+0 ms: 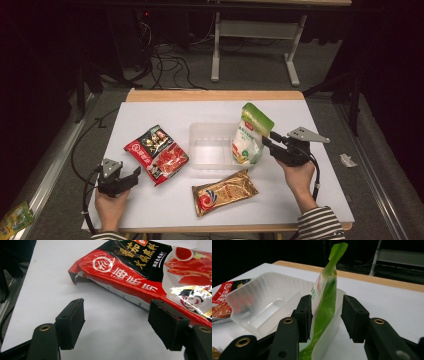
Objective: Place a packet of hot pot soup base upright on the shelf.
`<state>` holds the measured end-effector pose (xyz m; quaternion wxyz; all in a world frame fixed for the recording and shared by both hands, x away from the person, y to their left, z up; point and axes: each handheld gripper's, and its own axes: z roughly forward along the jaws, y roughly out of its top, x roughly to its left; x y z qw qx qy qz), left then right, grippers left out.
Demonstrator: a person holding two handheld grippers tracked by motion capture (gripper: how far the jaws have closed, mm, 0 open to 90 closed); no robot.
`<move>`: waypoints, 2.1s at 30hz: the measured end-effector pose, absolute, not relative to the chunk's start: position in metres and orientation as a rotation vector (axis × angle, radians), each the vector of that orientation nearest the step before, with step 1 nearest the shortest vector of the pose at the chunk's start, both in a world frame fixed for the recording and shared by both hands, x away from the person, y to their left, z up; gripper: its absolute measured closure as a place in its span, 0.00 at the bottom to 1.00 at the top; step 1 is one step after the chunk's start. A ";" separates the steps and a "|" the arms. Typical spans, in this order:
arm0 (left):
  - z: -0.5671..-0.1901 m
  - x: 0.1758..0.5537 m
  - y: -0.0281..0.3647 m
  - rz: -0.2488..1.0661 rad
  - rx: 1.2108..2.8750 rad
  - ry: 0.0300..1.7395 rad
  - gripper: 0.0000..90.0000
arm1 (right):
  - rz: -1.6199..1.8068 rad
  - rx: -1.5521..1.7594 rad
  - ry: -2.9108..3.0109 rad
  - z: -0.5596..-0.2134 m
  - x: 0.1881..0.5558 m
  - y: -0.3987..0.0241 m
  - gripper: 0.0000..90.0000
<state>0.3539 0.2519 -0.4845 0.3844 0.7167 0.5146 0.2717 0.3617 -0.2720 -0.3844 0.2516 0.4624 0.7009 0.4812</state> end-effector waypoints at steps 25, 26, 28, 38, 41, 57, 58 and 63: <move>-0.484 0.353 0.252 0.690 1.832 1.292 0.33 | 1.269 1.350 2.015 -0.415 0.322 -0.282 0.58; -0.484 0.353 0.252 0.691 1.832 1.290 0.32 | 1.279 1.348 2.020 -0.417 0.321 -0.282 0.58; -0.484 0.353 0.251 0.692 1.834 1.288 0.32 | 1.283 1.346 2.022 -0.419 0.317 -0.281 0.59; -0.484 0.353 0.250 0.703 1.842 1.291 0.31 | 1.287 1.315 2.068 -0.428 0.311 -0.276 0.57; -0.484 0.353 0.250 0.705 1.843 1.290 0.31 | 1.306 1.308 2.080 -0.432 0.307 -0.272 0.57; -0.484 0.352 0.250 0.709 1.839 1.293 0.31 | 1.293 1.310 2.169 -0.446 0.303 -0.255 0.56; -0.484 0.352 0.250 0.710 1.840 1.293 0.31 | 1.291 1.310 2.175 -0.447 0.302 -0.253 0.56; -0.484 0.352 0.250 0.715 1.840 1.295 0.31 | 1.292 1.312 2.201 -0.453 0.303 -0.248 0.56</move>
